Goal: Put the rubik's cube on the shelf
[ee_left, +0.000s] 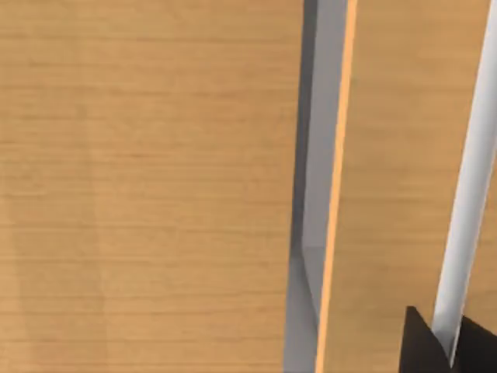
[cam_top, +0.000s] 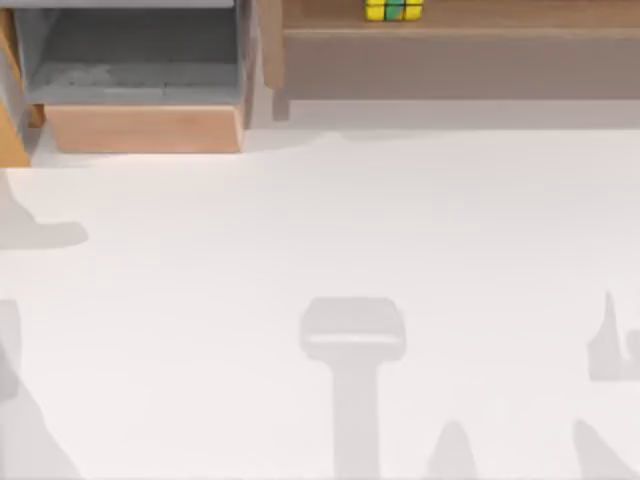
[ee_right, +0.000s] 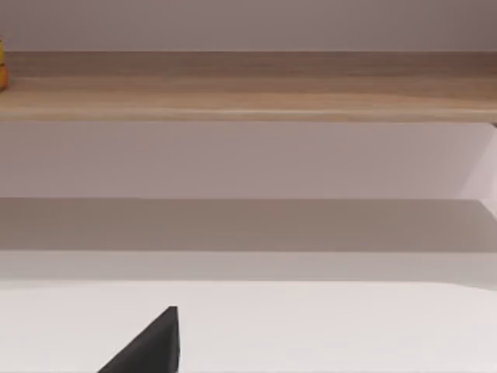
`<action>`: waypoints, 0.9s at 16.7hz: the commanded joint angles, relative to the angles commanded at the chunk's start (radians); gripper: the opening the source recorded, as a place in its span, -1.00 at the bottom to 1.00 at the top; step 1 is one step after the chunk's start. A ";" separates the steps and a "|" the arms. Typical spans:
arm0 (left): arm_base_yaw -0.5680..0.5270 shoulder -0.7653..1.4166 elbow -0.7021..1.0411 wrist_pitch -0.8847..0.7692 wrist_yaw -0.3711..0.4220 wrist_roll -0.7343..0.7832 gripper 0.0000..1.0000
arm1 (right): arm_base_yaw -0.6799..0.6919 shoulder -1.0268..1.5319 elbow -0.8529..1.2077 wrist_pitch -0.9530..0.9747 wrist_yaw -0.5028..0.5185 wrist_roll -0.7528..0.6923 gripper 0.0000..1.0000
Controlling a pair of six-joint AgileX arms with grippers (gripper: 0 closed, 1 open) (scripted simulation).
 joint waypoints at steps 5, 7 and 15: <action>-0.027 -0.053 -0.119 0.061 0.023 -0.004 -1.00 | 0.000 0.000 0.000 0.000 0.000 0.000 1.00; -0.044 -0.095 -0.219 0.108 0.043 -0.002 -1.00 | 0.000 0.000 0.000 0.000 0.000 0.000 1.00; -0.065 -0.149 -0.319 0.170 0.066 0.000 -0.85 | 0.000 0.000 0.000 0.000 0.000 0.000 1.00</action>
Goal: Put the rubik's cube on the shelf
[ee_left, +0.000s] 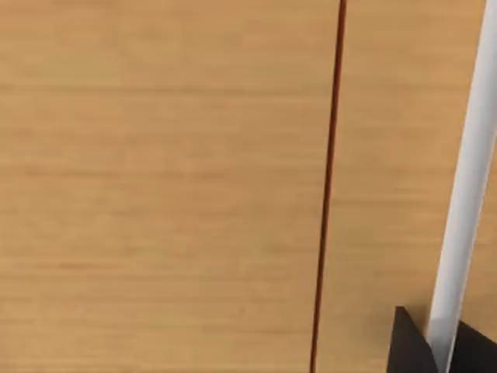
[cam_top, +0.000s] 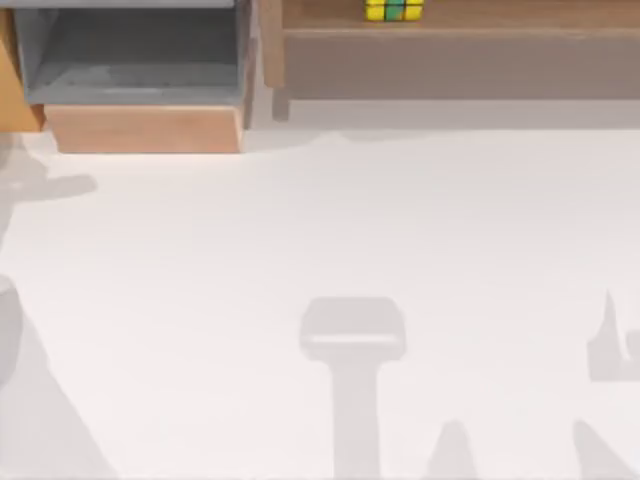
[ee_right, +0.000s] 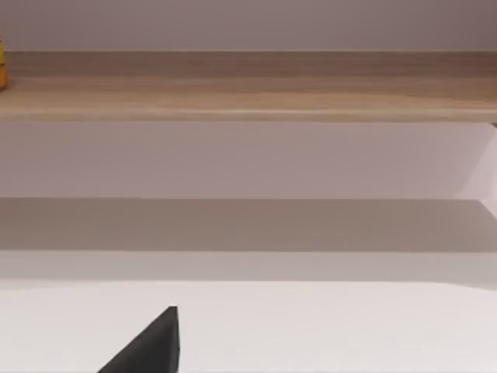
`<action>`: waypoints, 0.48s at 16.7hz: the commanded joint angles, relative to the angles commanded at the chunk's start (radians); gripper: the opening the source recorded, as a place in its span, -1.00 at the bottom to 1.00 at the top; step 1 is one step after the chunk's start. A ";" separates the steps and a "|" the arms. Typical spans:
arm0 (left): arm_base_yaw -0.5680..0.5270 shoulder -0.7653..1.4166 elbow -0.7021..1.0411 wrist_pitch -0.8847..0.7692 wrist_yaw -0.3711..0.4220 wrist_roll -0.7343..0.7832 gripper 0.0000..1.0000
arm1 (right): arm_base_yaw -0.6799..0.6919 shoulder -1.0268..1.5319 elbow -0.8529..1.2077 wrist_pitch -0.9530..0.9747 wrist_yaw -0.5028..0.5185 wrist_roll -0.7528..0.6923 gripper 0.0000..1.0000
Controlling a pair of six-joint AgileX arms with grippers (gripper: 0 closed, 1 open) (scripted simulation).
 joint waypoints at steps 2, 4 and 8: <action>0.000 0.000 0.000 0.000 0.000 0.000 -0.55 | 0.000 0.000 0.000 0.000 0.000 0.000 1.00; 0.000 0.000 0.000 0.000 0.000 0.000 -0.25 | 0.000 0.000 0.000 0.000 0.000 0.000 1.00; 0.000 0.000 0.000 0.000 0.000 0.000 0.36 | 0.000 0.000 0.000 0.000 0.000 0.000 1.00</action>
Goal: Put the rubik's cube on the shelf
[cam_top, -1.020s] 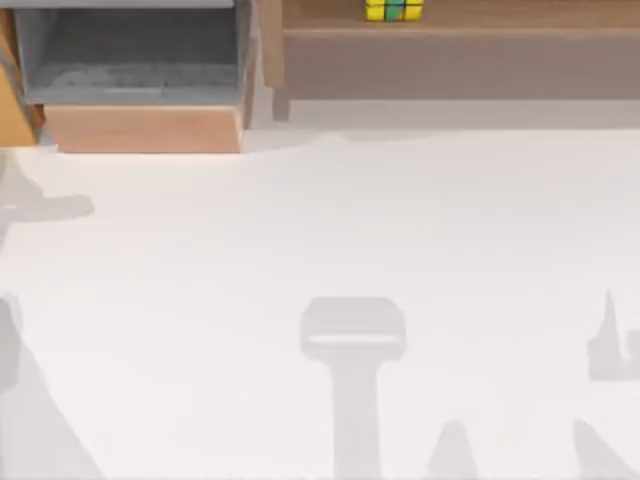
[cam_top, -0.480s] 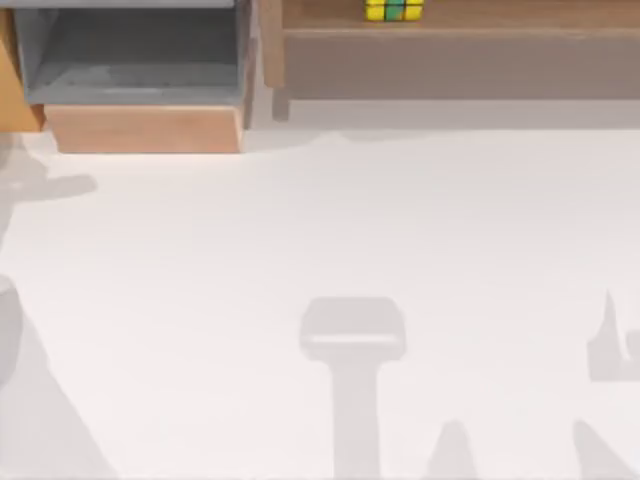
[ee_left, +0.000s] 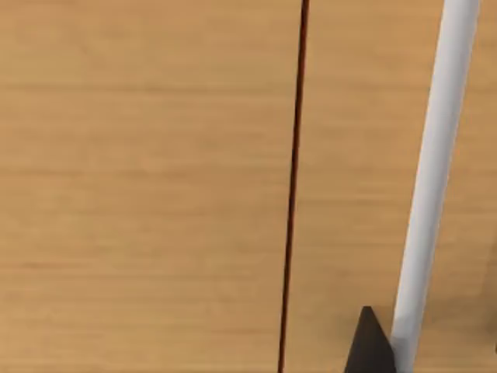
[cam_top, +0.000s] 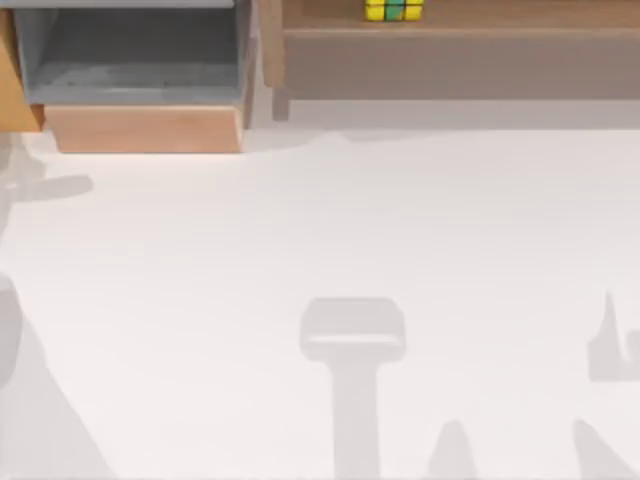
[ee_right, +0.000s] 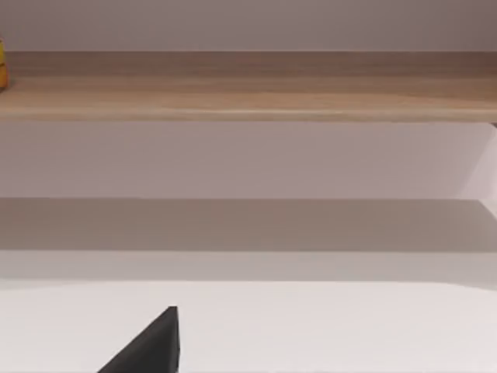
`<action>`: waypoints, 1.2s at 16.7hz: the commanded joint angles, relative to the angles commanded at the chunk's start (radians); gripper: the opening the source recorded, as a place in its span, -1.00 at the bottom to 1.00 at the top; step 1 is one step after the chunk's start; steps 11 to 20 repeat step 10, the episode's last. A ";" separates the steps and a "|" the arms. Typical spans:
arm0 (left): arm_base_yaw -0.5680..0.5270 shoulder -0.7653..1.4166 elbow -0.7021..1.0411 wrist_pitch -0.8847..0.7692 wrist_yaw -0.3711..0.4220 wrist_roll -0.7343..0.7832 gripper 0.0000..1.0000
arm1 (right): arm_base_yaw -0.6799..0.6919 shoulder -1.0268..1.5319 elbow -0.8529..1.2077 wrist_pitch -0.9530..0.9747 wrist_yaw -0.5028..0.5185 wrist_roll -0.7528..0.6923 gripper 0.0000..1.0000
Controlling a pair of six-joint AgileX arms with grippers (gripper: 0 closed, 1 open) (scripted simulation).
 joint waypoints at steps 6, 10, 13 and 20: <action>0.000 0.000 0.000 0.000 0.000 0.000 1.00 | 0.000 0.000 0.000 0.000 0.000 0.000 1.00; 0.000 0.000 0.000 0.000 0.000 0.000 1.00 | 0.000 0.000 0.000 0.000 0.000 0.000 1.00; 0.000 0.000 0.000 0.000 0.000 0.000 1.00 | 0.000 0.000 0.000 0.000 0.000 0.000 1.00; 0.000 0.000 0.000 0.000 0.000 0.000 1.00 | 0.000 0.000 0.000 0.000 0.000 0.000 1.00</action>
